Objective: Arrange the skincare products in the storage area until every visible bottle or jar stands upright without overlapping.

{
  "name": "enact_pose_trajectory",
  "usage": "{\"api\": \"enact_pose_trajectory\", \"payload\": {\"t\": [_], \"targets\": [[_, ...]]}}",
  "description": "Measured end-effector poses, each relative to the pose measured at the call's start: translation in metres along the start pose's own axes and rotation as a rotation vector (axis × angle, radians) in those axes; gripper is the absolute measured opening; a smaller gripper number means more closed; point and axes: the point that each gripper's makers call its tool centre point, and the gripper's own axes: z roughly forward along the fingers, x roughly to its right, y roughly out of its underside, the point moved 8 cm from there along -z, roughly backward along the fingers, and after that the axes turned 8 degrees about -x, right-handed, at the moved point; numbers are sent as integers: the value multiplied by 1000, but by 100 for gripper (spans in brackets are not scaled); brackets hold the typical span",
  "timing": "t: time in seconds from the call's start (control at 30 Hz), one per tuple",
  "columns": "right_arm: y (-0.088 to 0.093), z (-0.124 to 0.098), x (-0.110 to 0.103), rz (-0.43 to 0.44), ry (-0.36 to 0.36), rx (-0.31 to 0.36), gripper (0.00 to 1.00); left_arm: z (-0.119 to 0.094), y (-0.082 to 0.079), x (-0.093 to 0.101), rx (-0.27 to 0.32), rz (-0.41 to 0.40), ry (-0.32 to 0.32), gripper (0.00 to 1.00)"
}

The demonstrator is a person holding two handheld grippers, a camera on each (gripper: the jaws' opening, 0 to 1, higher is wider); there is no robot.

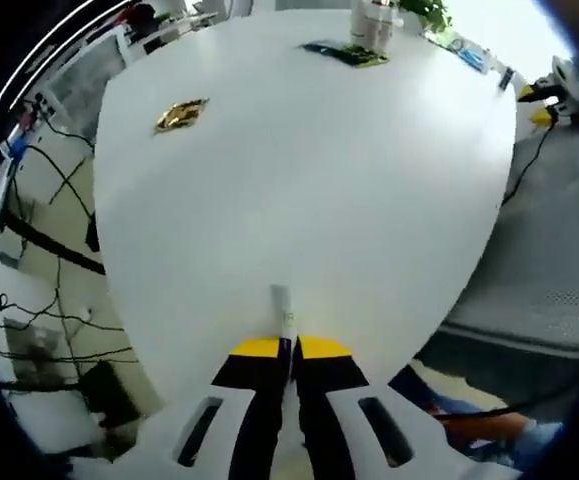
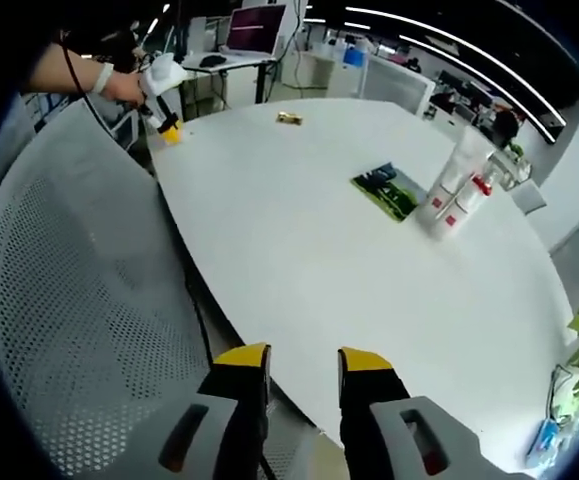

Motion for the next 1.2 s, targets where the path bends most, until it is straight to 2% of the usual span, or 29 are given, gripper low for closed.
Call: {"api": "enact_pose_trajectory", "payload": {"t": [0.07, 0.17, 0.2, 0.3, 0.4, 0.47, 0.5, 0.6, 0.63, 0.77, 0.83, 0.93, 1.03, 1.07, 1.1, 1.13, 1.17, 1.2], "targets": [[-1, 0, -2, -19, -4, -6, 20, -3, -1, 2, 16, -49, 16, 0], [-1, 1, -3, -36, -10, -9, 20, -16, -15, 10, 105, -116, 55, 0], [-2, 0, -3, -38, -9, -9, 20, -24, -23, 13, 151, -128, 55, 0], [-2, 0, -3, -39, -10, -9, 21, -43, -41, 25, 222, -166, 77, 0], [-1, 1, -3, -40, -13, -13, 21, -65, -61, 49, 302, -200, 119, 0], [0, 1, -2, -35, -14, -17, 21, -76, -73, 65, 373, -183, 167, 0], [1, 1, -2, -22, -18, -15, 21, -81, -77, 71, 386, -201, 175, 0], [0, 1, -2, -17, -22, -3, 21, -99, -93, 104, 453, -148, 209, 0], [0, 1, -3, -20, -26, -3, 21, -103, -96, 116, 464, -109, 238, 0], [1, 2, -5, -59, -17, -21, 20, -107, -101, 141, 497, -100, 287, 0], [1, 2, -4, -68, -17, -24, 19, -106, -100, 158, 518, -8, 291, 0], [3, 2, -2, -55, -14, -26, 18, -96, -92, 177, 502, -20, 307, 0], [5, 1, 2, -32, -2, -15, 16, -90, -88, 195, 507, -20, 295, 0], [6, 1, 4, -20, 2, -19, 16, -90, -88, 196, 492, 65, 222, 0], [7, 1, 5, -12, 5, -23, 17, -92, -90, 198, 501, 106, 186, 0], [8, 2, 5, 2, 5, -29, 17, -93, -92, 199, 524, 108, 190, 0], [8, 2, 5, 3, 4, -29, 17, -96, -96, 200, 556, 75, 199, 0], [7, 1, 4, -7, 8, -24, 17, -98, -99, 198, 563, 48, 188, 0]]}}
